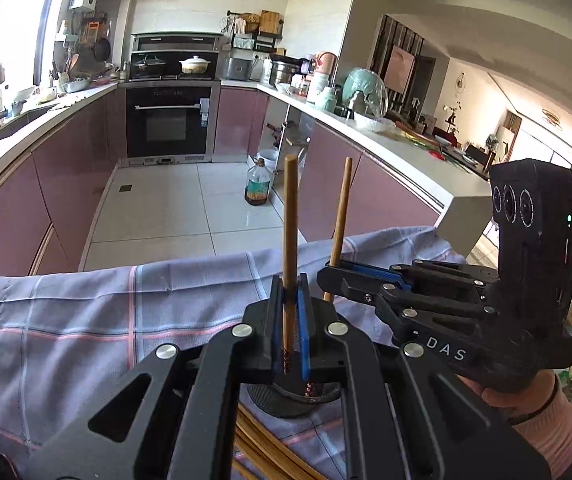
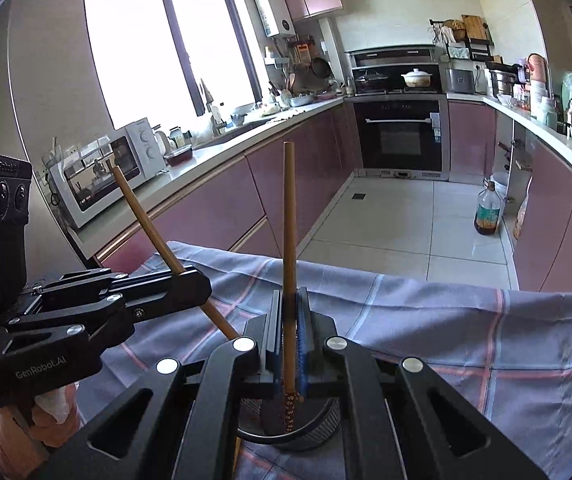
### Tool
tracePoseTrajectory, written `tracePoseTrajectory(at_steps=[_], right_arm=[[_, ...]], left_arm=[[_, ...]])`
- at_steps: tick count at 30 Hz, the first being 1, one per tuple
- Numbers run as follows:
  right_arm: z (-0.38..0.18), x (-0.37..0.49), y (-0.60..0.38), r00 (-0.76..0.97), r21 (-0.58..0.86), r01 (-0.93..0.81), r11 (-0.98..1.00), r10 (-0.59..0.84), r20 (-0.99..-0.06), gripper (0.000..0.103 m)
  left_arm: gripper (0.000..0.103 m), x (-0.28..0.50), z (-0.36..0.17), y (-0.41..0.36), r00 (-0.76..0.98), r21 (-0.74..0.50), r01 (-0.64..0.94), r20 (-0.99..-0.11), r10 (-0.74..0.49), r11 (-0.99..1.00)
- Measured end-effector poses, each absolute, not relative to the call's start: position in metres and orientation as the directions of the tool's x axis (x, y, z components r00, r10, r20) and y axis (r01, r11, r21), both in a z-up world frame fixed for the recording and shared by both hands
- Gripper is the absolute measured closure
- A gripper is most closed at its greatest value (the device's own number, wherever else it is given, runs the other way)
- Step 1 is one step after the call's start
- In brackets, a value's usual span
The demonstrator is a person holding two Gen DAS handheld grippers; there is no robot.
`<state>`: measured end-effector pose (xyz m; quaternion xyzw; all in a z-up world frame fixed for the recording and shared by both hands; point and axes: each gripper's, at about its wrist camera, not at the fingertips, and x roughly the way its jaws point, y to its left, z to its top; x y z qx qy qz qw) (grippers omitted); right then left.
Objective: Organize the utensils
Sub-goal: 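Open the left gripper and withdraw while the right gripper releases its chopstick in the cup, then move both grippers back down over the remaining chopsticks on the cloth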
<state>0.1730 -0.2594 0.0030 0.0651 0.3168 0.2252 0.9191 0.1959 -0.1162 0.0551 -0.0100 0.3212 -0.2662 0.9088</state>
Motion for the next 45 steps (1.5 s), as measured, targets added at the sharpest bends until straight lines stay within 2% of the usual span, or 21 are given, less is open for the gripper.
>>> tracePoseTrajectory(at_steps=[7, 13, 18, 23, 32, 36, 45], right_arm=[[-0.005, 0.183, -0.264, 0.686, 0.279, -0.344, 0.897, 0.442, -0.578, 0.094], [-0.009, 0.182, -0.263, 0.686, 0.283, -0.326, 0.902, 0.431, -0.586, 0.089], [-0.008, 0.173, -0.265, 0.694, 0.283, -0.328, 0.901, 0.433, -0.575, 0.085], [-0.002, 0.154, -0.271, 0.705, 0.295, -0.354, 0.888, 0.460, -0.540, 0.077], [0.004, 0.106, -0.264, 0.671, 0.286, -0.467, 0.836, 0.546, -0.502, 0.070], [-0.011, 0.088, -0.254, 0.617, 0.282, -0.505, 0.816, 0.569, -0.544, 0.070], [-0.068, 0.082, -0.240, 0.481, 0.320, -0.486, 0.813, 0.555, -0.678, 0.070]], left_arm=[[0.095, 0.215, 0.028, -0.115, 0.598, -0.176, 0.501, -0.637, -0.486, 0.848], [0.081, 0.229, 0.012, -0.113, 0.610, -0.165, 0.468, -0.651, -0.453, 0.868], [0.071, 0.227, 0.010, -0.106, 0.639, -0.154, 0.450, -0.632, -0.438, 0.879], [0.067, 0.220, 0.014, -0.092, 0.673, -0.166, 0.419, -0.603, -0.429, 0.892], [0.056, 0.181, 0.012, -0.062, 0.717, -0.133, 0.395, -0.574, -0.396, 0.909], [0.052, 0.154, -0.006, -0.049, 0.708, -0.115, 0.391, -0.597, -0.378, 0.913], [0.052, 0.122, -0.074, -0.033, 0.602, -0.132, 0.358, -0.724, -0.336, 0.924]])
